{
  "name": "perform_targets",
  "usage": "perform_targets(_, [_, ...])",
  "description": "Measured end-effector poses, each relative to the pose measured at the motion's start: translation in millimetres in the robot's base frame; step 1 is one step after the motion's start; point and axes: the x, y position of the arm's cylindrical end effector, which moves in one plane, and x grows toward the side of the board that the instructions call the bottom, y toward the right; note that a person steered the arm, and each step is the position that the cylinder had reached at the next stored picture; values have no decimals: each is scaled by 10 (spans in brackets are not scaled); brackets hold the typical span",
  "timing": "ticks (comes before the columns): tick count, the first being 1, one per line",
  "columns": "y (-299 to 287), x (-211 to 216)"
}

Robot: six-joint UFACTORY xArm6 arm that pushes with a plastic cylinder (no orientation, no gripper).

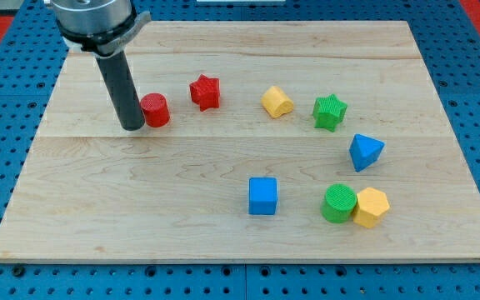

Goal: Slide triangle to top right of hexagon

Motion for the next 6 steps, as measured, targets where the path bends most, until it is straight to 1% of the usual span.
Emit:
perform_targets(2, [849, -196])
perform_targets(3, [1115, 185])
perform_targets(4, [2199, 317])
perform_targets(5, [3216, 224])
perform_targets(6, [3795, 254])
